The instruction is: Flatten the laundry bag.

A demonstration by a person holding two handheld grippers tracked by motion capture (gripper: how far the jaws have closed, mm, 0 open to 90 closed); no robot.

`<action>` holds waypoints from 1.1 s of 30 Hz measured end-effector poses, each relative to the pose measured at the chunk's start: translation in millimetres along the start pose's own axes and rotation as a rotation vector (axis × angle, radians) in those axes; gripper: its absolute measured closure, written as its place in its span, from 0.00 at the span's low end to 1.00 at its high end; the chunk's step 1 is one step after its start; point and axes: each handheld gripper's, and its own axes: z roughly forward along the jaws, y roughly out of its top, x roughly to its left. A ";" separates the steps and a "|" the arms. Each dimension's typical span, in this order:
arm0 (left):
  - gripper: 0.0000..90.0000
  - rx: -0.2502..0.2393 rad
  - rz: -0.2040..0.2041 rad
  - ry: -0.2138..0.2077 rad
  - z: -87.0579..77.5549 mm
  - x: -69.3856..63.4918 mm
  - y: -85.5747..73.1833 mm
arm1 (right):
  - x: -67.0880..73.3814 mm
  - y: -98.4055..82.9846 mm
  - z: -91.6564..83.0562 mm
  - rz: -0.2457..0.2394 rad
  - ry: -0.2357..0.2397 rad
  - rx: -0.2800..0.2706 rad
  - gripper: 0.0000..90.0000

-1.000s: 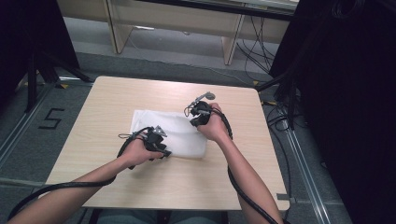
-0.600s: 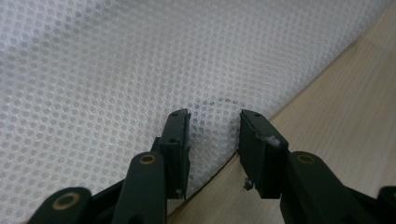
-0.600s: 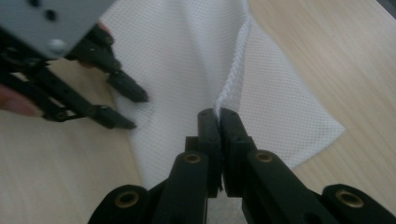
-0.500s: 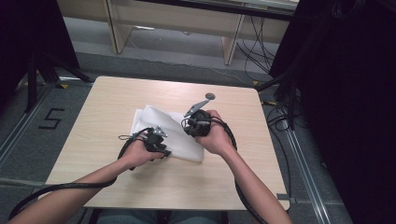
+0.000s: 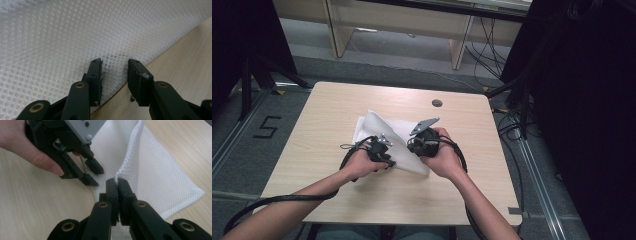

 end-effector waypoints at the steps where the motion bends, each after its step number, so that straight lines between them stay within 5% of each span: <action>1: 0.71 0.008 0.002 -0.004 0.0 1.3 1.0 | 0.2 0.0 0.3 -0.022 0.000 -0.008 0.99; 6: 0.71 0.002 -0.046 -0.022 2.5 5.2 5.3 | 5.9 -2.4 -1.4 -0.008 -0.021 -0.003 0.99; 21: 0.72 -0.035 -0.095 0.018 11.9 8.9 14.7 | 13.8 -2.7 -7.5 -0.051 -0.022 -0.046 0.99; 27: 0.71 -0.002 -0.028 0.009 -0.1 9.0 10.3 | 15.8 -7.7 -9.3 -0.038 -0.015 -0.057 0.99; 30: 0.72 0.018 -0.027 -0.002 -7.8 7.4 4.0 | 17.0 -9.2 -9.4 -0.023 -0.018 -0.055 0.99; 33: 0.84 0.034 -0.031 -0.028 -15.6 1.4 -4.1 | 18.5 -10.2 -9.9 -0.027 -0.016 -0.061 0.99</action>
